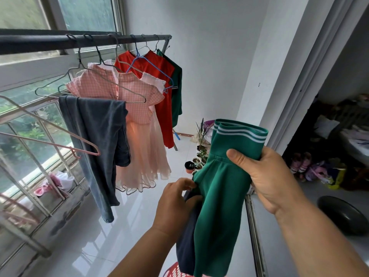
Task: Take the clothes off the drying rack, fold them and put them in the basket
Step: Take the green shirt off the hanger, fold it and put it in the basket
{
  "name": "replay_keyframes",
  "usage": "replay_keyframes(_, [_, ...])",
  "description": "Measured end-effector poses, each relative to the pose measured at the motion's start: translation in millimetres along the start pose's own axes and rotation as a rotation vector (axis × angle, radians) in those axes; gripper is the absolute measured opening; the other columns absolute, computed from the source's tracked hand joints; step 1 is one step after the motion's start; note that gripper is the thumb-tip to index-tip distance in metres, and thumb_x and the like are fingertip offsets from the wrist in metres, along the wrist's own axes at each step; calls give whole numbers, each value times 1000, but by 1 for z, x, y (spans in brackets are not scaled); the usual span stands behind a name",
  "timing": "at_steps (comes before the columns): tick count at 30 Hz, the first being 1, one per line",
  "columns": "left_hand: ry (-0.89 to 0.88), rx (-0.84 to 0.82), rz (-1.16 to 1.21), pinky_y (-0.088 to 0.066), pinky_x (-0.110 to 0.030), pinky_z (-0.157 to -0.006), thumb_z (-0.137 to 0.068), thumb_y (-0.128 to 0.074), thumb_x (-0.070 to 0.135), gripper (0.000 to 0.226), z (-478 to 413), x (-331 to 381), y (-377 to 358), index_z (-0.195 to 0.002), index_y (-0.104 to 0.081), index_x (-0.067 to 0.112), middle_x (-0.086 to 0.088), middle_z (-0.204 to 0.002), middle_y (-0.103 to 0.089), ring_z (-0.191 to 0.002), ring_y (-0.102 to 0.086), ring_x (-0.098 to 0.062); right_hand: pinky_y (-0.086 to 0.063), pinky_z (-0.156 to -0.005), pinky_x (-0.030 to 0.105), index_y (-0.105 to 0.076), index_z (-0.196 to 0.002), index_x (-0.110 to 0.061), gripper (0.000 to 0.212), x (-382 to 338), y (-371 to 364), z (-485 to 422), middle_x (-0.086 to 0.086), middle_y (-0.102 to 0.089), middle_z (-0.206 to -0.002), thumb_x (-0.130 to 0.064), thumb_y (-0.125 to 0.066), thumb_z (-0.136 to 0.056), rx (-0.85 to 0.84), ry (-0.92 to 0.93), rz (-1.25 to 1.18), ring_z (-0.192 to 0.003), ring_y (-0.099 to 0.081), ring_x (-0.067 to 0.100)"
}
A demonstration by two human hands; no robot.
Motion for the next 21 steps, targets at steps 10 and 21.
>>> replay_keyframes(10, [20, 87, 18, -42, -13, -73, -81, -67, 18, 24, 2, -11, 21, -74, -58, 39, 15, -84, -63, -86, -57, 0, -56, -77, 19, -71, -103, -15, 33, 17, 22, -5, -4, -77, -100, -21, -74, -70, 55, 49, 42, -95, -72, 12])
replay_keyframes(21, [71, -446, 137, -39, -12, -59, -80, -48, -2, 36, 10, -20, 18, -86, -54, 33, 23, -76, -64, -65, -50, 0, -57, -85, 41, -72, -110, -3, 67, 62, 41, 15, 24, -65, -122, -25, -97, -51, -287, -292, -306, -112, -64, 37])
Point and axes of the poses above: each hand's wrist, its own z-axis away from the middle knuckle, its own y-axis out of the back of the hand, x = y × z, the point moved 4 cm from there along -z, towards the middle knuckle
